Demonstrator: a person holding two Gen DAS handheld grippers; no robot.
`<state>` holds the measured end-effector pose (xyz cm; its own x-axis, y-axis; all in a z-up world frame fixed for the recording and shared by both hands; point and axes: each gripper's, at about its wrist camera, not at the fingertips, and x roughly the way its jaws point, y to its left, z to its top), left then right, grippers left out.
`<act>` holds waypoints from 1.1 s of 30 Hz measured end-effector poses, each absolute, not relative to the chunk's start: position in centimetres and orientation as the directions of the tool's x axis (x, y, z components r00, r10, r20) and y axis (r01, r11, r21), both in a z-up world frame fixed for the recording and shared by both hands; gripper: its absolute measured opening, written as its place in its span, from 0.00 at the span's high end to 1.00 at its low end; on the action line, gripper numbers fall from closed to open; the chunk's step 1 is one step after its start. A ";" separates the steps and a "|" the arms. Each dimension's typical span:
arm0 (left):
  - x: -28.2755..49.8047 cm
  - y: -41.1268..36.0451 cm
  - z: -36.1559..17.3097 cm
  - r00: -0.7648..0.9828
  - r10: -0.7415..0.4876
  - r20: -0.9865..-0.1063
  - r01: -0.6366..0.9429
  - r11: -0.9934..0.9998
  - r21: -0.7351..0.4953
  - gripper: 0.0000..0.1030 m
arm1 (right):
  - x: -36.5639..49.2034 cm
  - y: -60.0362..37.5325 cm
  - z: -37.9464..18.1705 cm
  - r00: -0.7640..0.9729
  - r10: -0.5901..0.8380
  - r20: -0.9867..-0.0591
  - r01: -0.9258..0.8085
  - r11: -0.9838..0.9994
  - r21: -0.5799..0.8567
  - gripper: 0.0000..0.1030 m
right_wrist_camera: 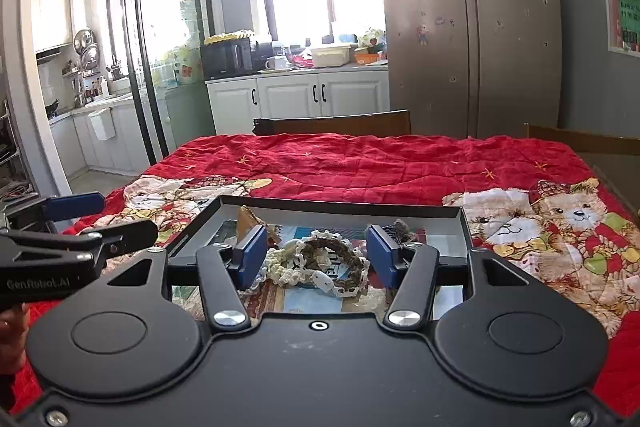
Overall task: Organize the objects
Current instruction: 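Withdraw both open tools from the box toward the remaining items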
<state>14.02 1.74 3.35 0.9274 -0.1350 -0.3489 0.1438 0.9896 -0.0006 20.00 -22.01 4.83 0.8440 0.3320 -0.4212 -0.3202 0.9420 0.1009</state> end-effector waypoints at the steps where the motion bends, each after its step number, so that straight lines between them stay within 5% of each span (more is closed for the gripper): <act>1: 13.8 1.8 3.5 0.928 -0.135 -0.347 0.143 0.990 -0.001 0.13 | 19.7 -22.0 4.9 0.844 0.334 -0.419 -0.324 0.941 0.098 0.47; 21: 7.6 1.7 5.5 0.950 -0.151 -0.274 0.167 0.985 0.037 0.08 | 13.5 -23.6 6.6 0.849 0.365 -0.381 -0.363 0.928 0.081 0.41; 33: 5.9 1.8 3.4 0.936 -0.124 -0.328 0.156 0.985 0.070 0.08 | 11.4 -24.1 5.0 0.837 0.379 -0.394 -0.365 0.924 0.113 0.41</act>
